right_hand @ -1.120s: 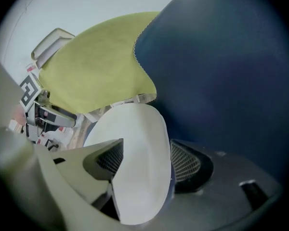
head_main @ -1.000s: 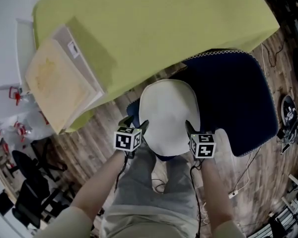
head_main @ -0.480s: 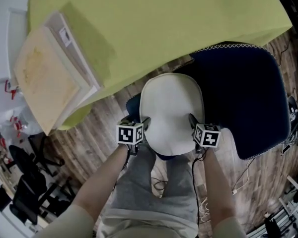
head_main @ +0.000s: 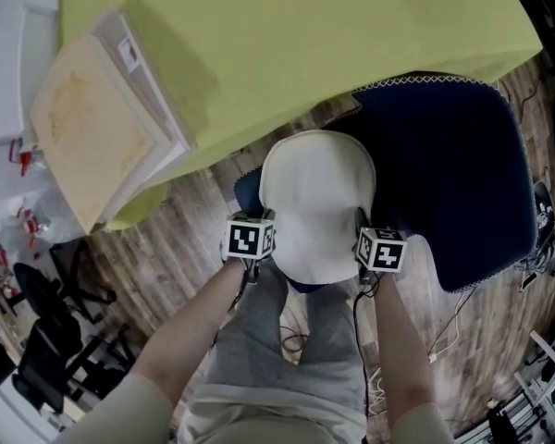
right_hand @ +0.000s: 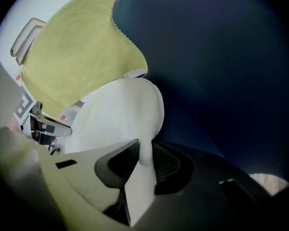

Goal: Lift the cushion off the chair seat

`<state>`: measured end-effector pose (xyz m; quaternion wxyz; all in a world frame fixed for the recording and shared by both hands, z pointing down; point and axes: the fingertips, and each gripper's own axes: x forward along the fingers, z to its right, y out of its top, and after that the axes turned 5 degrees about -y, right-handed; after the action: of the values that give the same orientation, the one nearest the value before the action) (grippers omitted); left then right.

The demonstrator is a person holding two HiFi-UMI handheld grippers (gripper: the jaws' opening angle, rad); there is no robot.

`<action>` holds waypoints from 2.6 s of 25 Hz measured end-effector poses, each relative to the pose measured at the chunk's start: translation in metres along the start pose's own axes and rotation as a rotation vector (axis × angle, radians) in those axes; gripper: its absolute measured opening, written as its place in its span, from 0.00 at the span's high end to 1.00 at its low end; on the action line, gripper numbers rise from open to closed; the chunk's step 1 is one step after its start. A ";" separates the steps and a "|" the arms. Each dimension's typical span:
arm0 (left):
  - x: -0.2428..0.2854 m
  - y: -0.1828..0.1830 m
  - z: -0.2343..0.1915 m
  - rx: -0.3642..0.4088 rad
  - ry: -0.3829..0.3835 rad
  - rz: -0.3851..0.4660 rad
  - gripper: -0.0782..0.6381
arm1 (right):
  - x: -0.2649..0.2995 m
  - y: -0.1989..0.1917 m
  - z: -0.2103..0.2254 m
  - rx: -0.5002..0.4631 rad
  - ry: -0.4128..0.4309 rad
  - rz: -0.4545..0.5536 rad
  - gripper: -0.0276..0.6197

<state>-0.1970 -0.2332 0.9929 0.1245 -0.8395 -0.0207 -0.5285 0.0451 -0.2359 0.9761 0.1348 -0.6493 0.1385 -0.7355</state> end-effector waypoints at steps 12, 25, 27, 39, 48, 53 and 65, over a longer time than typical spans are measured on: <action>-0.081 0.003 0.025 0.087 -0.018 0.032 0.84 | -0.109 0.023 -0.034 -0.051 0.098 0.073 0.84; -0.245 0.062 0.106 0.396 -0.012 0.226 0.84 | -0.292 0.110 -0.060 -0.074 0.096 0.316 0.84; -0.268 0.071 0.118 0.385 -0.020 0.266 0.84 | -0.321 0.124 -0.064 -0.095 0.096 0.369 0.84; -0.419 0.129 0.202 0.382 -0.095 0.590 0.85 | -0.487 0.197 -0.065 -0.135 0.093 0.645 0.84; -0.531 0.177 0.258 0.526 -0.078 0.793 0.85 | -0.590 0.244 -0.072 -0.132 0.069 0.889 0.84; -0.585 0.191 0.284 0.562 -0.086 0.918 0.85 | -0.640 0.254 -0.078 -0.126 0.088 1.003 0.84; -0.673 0.202 0.305 0.636 -0.066 1.105 0.85 | -0.707 0.275 -0.099 -0.147 0.136 1.199 0.83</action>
<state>-0.1903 -0.2933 0.2291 0.6212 -0.6641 0.2556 -0.3283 0.0368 -0.2199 0.2114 0.4713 -0.4176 0.5387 -0.5597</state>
